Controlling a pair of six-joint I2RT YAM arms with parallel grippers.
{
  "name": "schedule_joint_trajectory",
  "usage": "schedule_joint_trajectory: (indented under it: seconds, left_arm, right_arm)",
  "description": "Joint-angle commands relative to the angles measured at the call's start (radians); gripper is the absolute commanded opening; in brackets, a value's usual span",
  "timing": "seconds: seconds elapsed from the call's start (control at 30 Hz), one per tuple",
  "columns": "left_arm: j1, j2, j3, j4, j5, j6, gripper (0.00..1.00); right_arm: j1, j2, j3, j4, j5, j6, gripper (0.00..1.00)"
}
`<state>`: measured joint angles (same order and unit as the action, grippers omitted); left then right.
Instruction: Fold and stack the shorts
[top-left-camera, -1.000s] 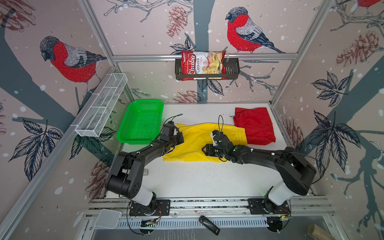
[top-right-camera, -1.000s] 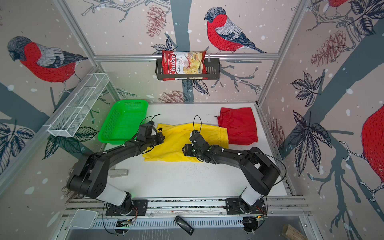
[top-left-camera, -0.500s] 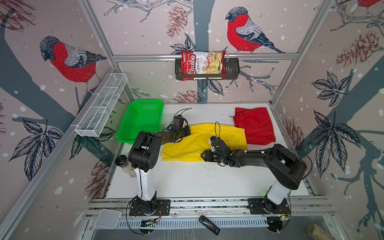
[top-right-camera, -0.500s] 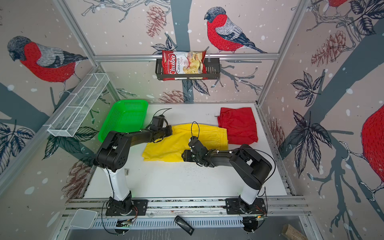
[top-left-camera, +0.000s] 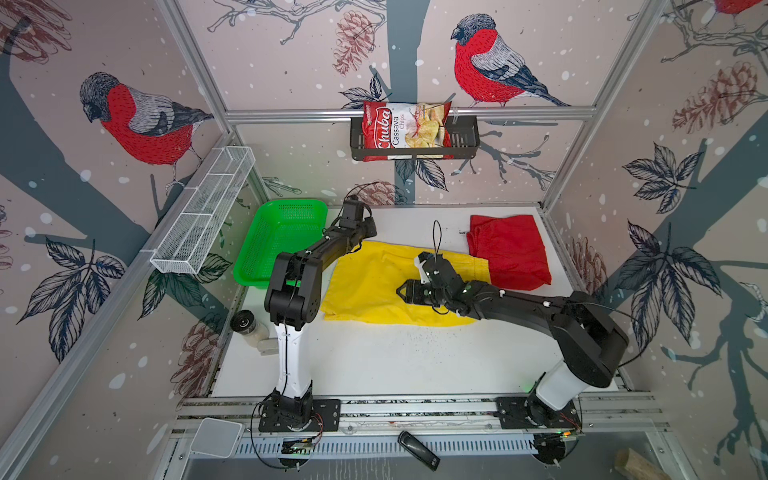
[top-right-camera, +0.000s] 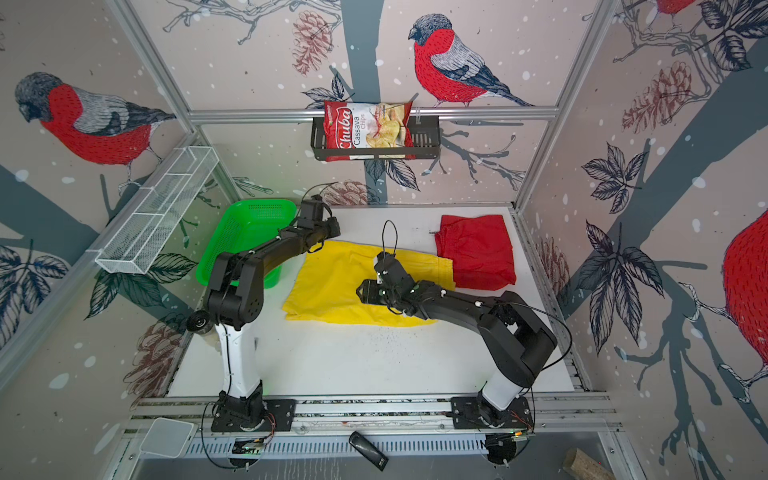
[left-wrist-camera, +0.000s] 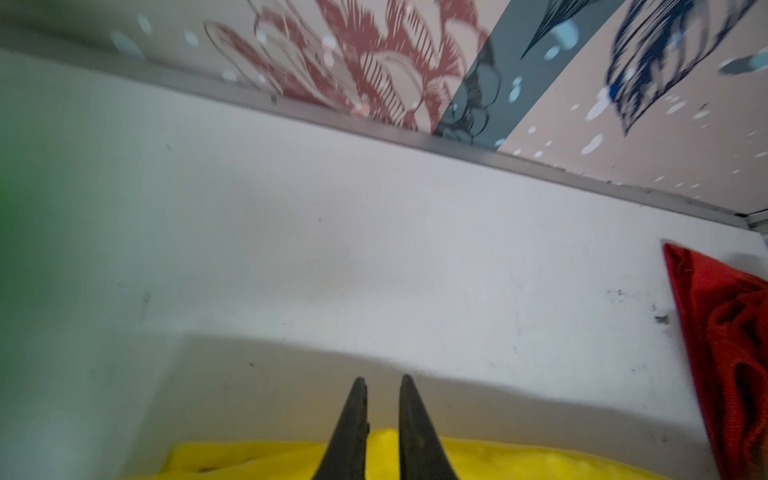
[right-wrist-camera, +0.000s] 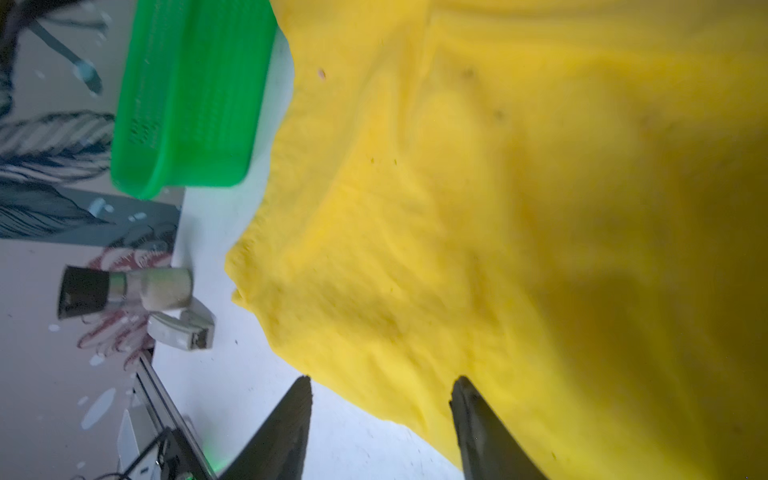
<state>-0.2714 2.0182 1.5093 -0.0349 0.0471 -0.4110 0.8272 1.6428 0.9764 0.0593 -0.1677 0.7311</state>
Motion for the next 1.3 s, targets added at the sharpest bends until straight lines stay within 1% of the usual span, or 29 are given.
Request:
schedule_joint_trajectory:
  seconds: [0.0, 0.13, 0.27, 0.33, 0.53, 0.77, 0.87, 0.93, 1.0, 1.03, 1.13, 1.17, 1.2, 1.27]
  left_arm:
    - [0.001, -0.113, -0.096, -0.032, 0.011, 0.026, 0.18]
    - [-0.011, -0.268, -0.362, 0.053, 0.12, -0.054, 0.17]
    - [-0.022, -0.362, -0.632, 0.158, 0.161, -0.147, 0.14]
    - [-0.02, -0.375, -0.72, 0.188, 0.155, -0.169, 0.13]
    - [0.003, -0.369, -0.865, 0.213, 0.129, -0.232, 0.08]
    - [0.024, -0.392, -0.971, 0.214, 0.11, -0.266, 0.05]
    - [0.037, -0.425, -1.003, 0.195, 0.087, -0.267, 0.05]
    - [0.047, -0.454, -1.008, 0.171, 0.072, -0.252, 0.05]
    - [0.049, -0.494, -0.993, 0.129, 0.058, -0.218, 0.08]
    - [0.048, -0.52, -0.982, 0.117, 0.065, -0.198, 0.1]
    - [0.037, -0.597, -0.94, 0.104, 0.115, -0.146, 0.26]
    - [0.02, -0.618, -0.92, 0.099, 0.121, -0.126, 0.32]
    - [-0.001, -0.633, -0.901, 0.093, 0.118, -0.11, 0.36]
    - [-0.06, -0.651, -0.848, 0.082, 0.107, -0.058, 0.43]
  right_arm:
    - [-0.041, 0.023, 0.039, 0.05, -0.042, -0.032, 0.56]
    - [-0.099, 0.126, 0.123, 0.077, -0.098, -0.045, 0.56]
    - [-0.13, 0.215, 0.184, 0.061, -0.112, -0.059, 0.55]
    - [-0.149, 0.245, 0.19, 0.053, -0.113, -0.061, 0.55]
    - [-0.234, 0.292, 0.19, 0.008, -0.088, -0.109, 0.55]
    - [-0.397, 0.338, 0.159, 0.0, -0.099, -0.142, 0.55]
    - [-0.445, 0.325, 0.151, -0.018, -0.096, -0.153, 0.55]
    - [-0.456, 0.281, 0.138, -0.026, -0.099, -0.16, 0.55]
    - [-0.456, 0.204, 0.127, -0.032, -0.122, -0.159, 0.55]
    - [-0.453, 0.148, 0.113, -0.024, -0.13, -0.157, 0.55]
    - [-0.462, -0.009, 0.085, -0.056, -0.115, -0.169, 0.56]
    - [-0.472, -0.055, 0.076, -0.079, -0.103, -0.177, 0.56]
    - [-0.485, -0.096, 0.062, -0.098, -0.101, -0.18, 0.56]
    - [-0.539, -0.183, 0.003, -0.124, -0.129, -0.174, 0.56]
